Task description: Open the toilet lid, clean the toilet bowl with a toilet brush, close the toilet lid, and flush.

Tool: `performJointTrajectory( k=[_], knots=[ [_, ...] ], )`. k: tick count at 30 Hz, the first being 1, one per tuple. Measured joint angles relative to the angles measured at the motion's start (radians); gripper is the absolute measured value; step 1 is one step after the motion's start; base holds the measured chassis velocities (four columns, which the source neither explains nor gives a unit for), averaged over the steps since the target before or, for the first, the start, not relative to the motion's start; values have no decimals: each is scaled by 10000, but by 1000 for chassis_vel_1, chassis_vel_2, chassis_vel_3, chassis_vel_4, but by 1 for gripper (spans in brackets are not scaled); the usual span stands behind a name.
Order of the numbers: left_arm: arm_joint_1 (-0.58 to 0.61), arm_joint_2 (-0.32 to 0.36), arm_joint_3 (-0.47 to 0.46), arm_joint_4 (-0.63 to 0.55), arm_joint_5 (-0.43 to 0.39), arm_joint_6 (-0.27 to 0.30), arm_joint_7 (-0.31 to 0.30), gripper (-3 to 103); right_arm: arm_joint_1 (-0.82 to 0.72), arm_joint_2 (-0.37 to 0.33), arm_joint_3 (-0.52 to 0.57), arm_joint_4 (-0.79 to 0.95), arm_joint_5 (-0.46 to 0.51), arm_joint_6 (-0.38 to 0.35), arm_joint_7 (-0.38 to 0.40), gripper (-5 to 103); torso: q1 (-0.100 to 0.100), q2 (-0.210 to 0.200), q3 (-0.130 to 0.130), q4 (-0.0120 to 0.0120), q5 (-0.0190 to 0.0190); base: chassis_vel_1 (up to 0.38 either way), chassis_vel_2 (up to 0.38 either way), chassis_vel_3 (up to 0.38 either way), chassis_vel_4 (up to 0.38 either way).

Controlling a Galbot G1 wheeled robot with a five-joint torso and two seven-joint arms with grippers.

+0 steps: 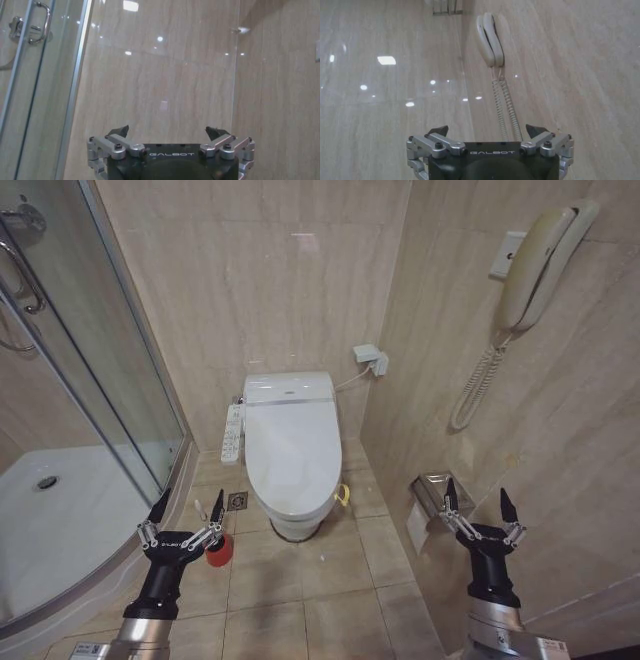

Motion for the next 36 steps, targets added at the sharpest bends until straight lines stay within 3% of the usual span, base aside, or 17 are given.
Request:
performJointTrajectory(
  k=[11,36],
  knots=[
    [36,-58,-11,-21,15,-41,8,100,-45,-34,-4,-49,-14,120,3,100,-10,4,-5,-1,-1,123,-116,-112,120],
    [-90,-299,-154,83,-36,-34,-20,100,-157,-110,-161,-79,-23,43,41,100,-2,0,-1,-2,0,-13,7,5,-5]
  ],
)
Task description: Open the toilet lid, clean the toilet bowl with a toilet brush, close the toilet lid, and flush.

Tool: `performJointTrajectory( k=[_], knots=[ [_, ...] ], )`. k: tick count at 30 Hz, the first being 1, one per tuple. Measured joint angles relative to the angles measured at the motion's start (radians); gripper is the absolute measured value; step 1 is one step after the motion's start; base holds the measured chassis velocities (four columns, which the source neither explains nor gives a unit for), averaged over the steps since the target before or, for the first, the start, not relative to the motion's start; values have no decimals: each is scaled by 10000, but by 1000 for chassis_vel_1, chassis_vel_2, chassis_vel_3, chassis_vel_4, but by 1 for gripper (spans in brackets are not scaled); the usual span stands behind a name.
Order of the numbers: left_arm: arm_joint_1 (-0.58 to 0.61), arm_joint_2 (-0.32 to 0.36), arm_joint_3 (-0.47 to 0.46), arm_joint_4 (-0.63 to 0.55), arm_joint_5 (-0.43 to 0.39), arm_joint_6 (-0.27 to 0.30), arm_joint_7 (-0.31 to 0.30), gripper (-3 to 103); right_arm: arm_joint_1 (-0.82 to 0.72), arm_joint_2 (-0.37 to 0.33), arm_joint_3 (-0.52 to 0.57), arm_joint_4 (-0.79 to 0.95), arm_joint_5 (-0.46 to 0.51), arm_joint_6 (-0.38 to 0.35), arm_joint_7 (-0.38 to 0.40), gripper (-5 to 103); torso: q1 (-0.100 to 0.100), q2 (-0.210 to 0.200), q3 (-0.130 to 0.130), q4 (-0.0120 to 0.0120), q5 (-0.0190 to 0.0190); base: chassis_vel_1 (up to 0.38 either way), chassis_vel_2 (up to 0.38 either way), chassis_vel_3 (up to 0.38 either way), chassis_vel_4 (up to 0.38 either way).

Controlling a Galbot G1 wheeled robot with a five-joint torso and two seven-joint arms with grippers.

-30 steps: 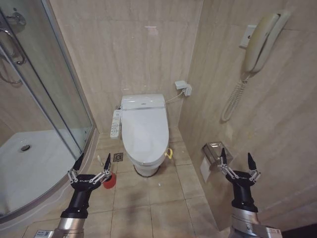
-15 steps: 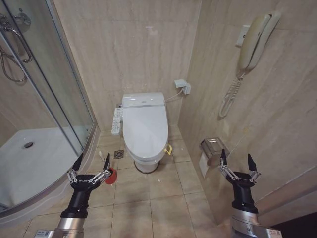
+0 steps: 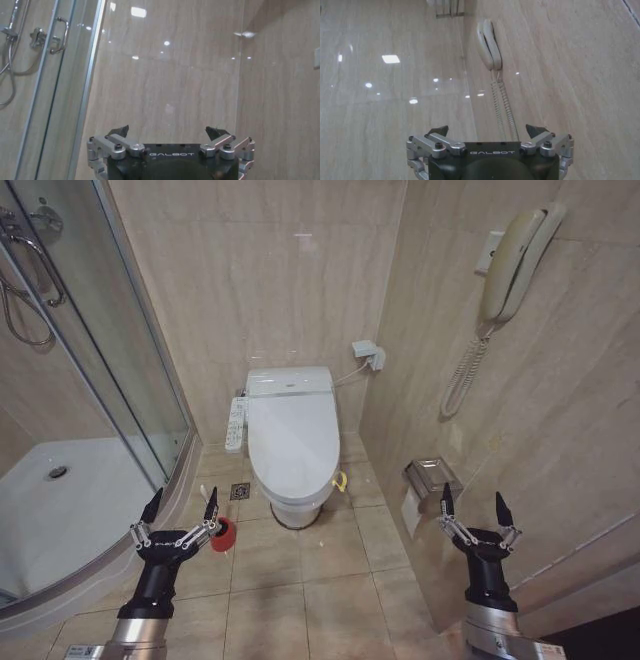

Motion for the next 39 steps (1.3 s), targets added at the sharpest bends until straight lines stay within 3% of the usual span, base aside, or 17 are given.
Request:
performJointTrajectory(
  k=[5,11,20,25,29,35,39],
  knots=[
    [-286,-133,80,565,-12,0,-18,100,-3,-2,-2,3,-12,-14,6,100,0,1,0,0,0,0,0,0,0],
    [-1086,-164,474,2538,-662,466,-292,100,-5,-4,-4,7,-21,-21,10,100,0,1,0,0,-1,0,0,0,0],
    [-1799,-209,1103,4789,-707,489,-399,100,-3,-5,-1,8,-27,-24,16,100,1,1,0,0,-2,0,0,0,0],
    [-1825,-221,1173,4530,-759,476,-389,100,-3,-5,0,8,-29,-24,17,100,1,0,0,0,-2,0,0,0,0],
    [-1602,-160,958,3516,-599,364,-398,100,-3,-5,0,9,-30,-24,18,100,1,1,0,-2,0,0,0,0,0],
    [-451,86,548,686,-432,207,-566,100,-3,-4,0,8,-30,-23,19,100,0,2,-1,2,4,0,0,0,0],
    [-223,13,576,279,-102,131,-498,100,-3,-5,0,8,-30,-23,19,100,0,2,-1,-1,2,0,0,0,0]
  ],
)
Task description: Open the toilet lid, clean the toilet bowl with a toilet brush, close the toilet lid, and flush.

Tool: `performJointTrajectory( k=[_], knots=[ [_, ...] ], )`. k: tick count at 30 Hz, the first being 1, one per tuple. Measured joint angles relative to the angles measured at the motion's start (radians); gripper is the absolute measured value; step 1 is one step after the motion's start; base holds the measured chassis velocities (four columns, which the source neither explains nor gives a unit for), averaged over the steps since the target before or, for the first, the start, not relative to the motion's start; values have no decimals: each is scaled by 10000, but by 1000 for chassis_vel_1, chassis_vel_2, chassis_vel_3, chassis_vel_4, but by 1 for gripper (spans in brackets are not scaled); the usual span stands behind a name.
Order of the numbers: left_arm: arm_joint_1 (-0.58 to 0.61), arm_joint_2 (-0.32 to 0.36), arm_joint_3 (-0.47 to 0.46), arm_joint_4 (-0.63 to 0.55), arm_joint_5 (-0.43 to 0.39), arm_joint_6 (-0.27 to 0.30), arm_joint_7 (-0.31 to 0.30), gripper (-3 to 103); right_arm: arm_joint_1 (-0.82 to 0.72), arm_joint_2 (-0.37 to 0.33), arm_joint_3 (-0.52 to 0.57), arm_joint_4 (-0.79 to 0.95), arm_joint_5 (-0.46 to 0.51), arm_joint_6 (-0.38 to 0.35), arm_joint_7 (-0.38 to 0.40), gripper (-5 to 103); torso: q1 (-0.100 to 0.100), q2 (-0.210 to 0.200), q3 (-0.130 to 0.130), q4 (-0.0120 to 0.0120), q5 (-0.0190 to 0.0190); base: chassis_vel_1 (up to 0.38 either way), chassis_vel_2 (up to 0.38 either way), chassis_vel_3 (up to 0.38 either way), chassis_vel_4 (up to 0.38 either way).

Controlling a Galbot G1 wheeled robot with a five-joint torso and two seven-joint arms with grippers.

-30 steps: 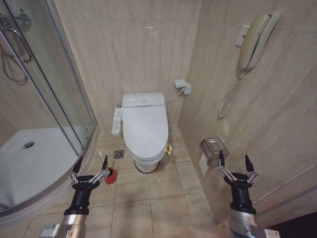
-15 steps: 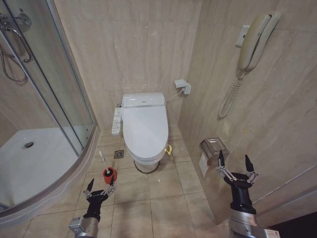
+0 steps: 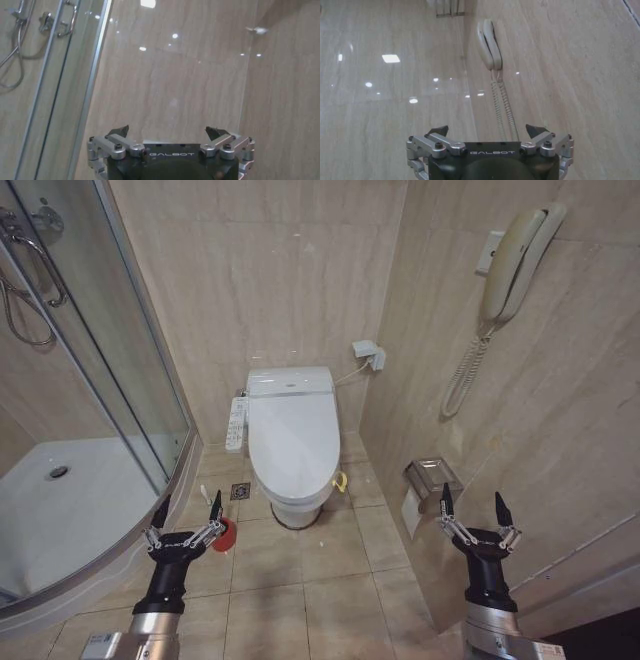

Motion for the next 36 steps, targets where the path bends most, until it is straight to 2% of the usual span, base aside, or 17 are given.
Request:
performJointTrajectory(
  k=[6,16,21,36],
  knots=[
    [162,-78,114,192,250,-262,126,100,0,0,0,0,0,0,-1,100,0,0,0,0,-3,0,0,0,0],
    [708,-350,124,-678,1003,-314,195,100,0,0,0,0,2,0,-3,100,0,0,0,1,-2,0,0,0,0],
    [857,-423,112,-879,1393,-23,-58,100,0,0,0,0,2,0,-3,100,0,0,0,1,-2,0,0,0,0],
    [856,-426,125,-889,1436,61,-110,100,0,0,0,0,1,1,-3,100,0,0,1,0,-2,0,0,0,0]
  ],
)
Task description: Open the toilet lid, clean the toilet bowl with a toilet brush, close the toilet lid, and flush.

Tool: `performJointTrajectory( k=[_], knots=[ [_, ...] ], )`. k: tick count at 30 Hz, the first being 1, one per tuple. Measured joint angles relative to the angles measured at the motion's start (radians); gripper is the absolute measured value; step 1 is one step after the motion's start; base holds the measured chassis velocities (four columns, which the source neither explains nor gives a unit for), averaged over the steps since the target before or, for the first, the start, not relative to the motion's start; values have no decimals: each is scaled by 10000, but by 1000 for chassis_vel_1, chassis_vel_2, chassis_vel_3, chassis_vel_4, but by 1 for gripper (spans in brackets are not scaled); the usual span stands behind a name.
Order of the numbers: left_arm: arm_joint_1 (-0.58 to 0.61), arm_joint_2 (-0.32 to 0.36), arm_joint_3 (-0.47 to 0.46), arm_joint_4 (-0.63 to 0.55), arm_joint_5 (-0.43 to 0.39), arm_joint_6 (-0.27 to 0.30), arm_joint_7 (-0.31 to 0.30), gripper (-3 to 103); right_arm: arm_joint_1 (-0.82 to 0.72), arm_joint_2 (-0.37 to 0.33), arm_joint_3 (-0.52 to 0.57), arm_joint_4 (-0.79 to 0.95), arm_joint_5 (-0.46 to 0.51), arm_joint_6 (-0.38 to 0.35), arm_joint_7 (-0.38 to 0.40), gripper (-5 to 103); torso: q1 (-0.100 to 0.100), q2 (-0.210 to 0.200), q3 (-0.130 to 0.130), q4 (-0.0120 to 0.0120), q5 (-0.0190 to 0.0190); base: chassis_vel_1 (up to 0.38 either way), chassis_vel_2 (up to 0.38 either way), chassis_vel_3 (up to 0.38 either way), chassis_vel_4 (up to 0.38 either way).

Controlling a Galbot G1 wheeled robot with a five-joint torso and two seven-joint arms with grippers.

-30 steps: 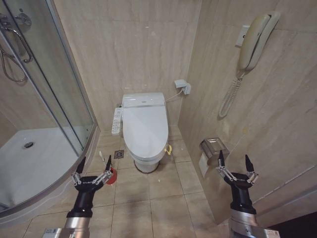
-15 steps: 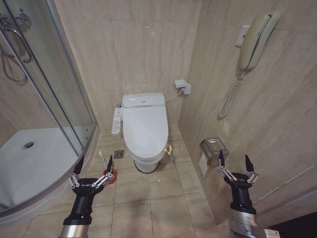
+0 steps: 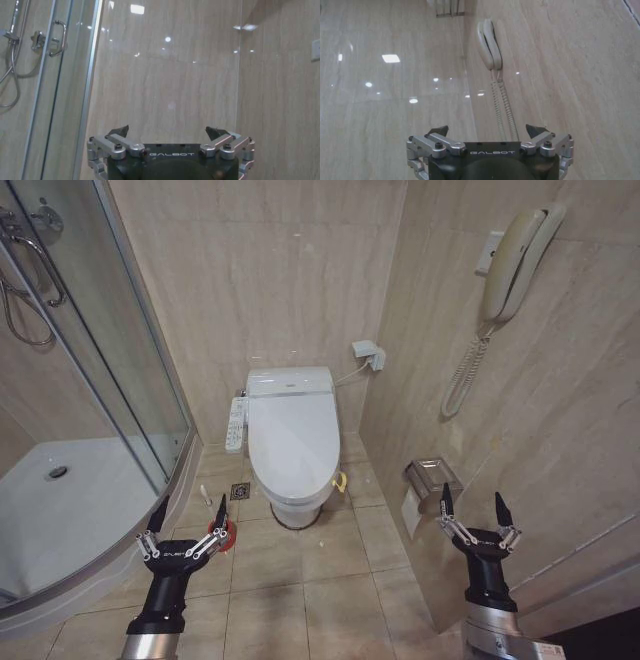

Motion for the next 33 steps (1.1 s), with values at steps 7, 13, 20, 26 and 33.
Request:
performJointTrajectory(
  k=[7,13,20,26,33],
  knots=[
    [-4,4,0,12,-8,3,-2,100,0,0,0,0,0,0,0,100,0,0,0,0,0,0,0,0,0],
    [-7,5,0,16,-15,5,-2,100,0,0,0,0,0,0,0,100,0,0,0,0,0,0,0,0,0],
    [-9,5,0,22,-21,5,1,100,0,0,0,0,0,0,0,100,0,0,0,0,0,0,0,0,0],
    [-9,5,1,26,-26,5,1,100,0,0,0,0,0,0,0,100,0,0,0,0,0,0,0,0,0],
    [-9,6,1,29,-27,4,1,100,0,0,1,0,0,0,0,100,0,0,0,0,0,0,0,0,0]
  ],
)
